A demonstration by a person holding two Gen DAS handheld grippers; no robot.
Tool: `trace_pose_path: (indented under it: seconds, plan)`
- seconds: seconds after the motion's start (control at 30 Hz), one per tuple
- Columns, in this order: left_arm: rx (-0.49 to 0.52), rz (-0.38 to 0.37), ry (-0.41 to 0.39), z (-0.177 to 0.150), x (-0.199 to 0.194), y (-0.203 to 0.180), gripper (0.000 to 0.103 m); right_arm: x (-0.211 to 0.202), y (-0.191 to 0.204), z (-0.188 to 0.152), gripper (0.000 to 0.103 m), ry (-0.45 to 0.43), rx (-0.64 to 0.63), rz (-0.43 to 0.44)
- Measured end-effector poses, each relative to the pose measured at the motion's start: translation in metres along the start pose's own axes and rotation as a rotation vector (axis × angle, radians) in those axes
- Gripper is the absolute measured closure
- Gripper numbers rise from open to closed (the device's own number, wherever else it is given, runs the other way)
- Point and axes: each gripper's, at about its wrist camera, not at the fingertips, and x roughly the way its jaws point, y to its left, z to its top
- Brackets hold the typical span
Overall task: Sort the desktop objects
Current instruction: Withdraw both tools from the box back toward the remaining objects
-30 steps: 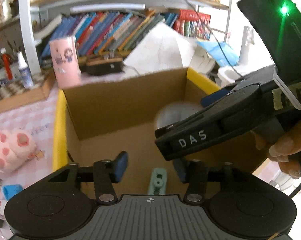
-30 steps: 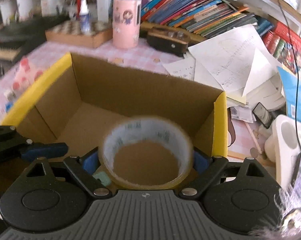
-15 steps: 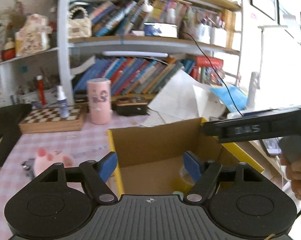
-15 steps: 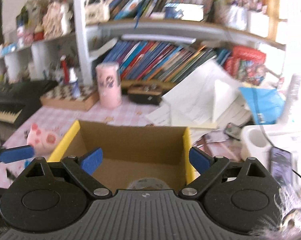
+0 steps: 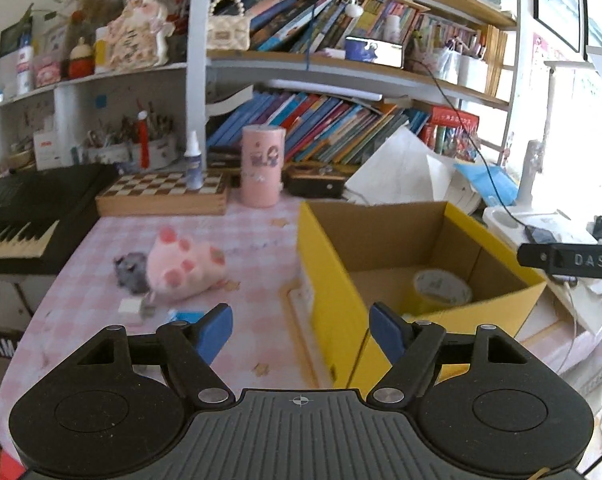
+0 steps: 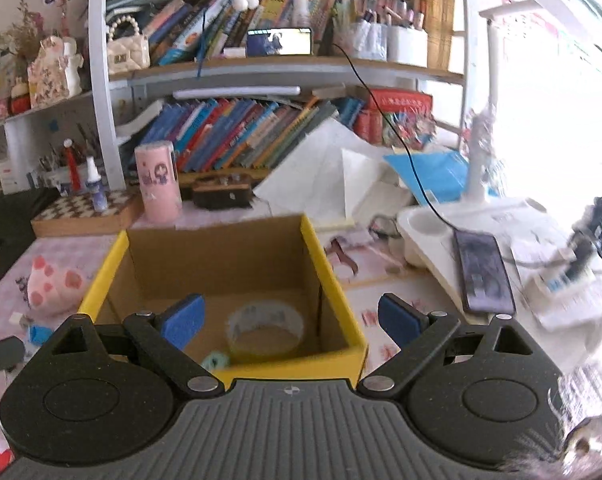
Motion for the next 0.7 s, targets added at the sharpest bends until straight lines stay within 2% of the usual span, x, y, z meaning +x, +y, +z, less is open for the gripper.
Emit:
trace_pose_path:
  seconds: [0.27,0.7]
  plan:
    - [0.01,0.027,0.055,-0.031,-0.023,0.028,0.026,-0.033,0.038,-0.041,0.009,0.052,-0.006,-0.015]
    - [0.0,0.091,0.159,-0.076,-0.058,0.069,0.026,-0.071,0.112,-0.105,0.009,0.168,-0.036,0.075]
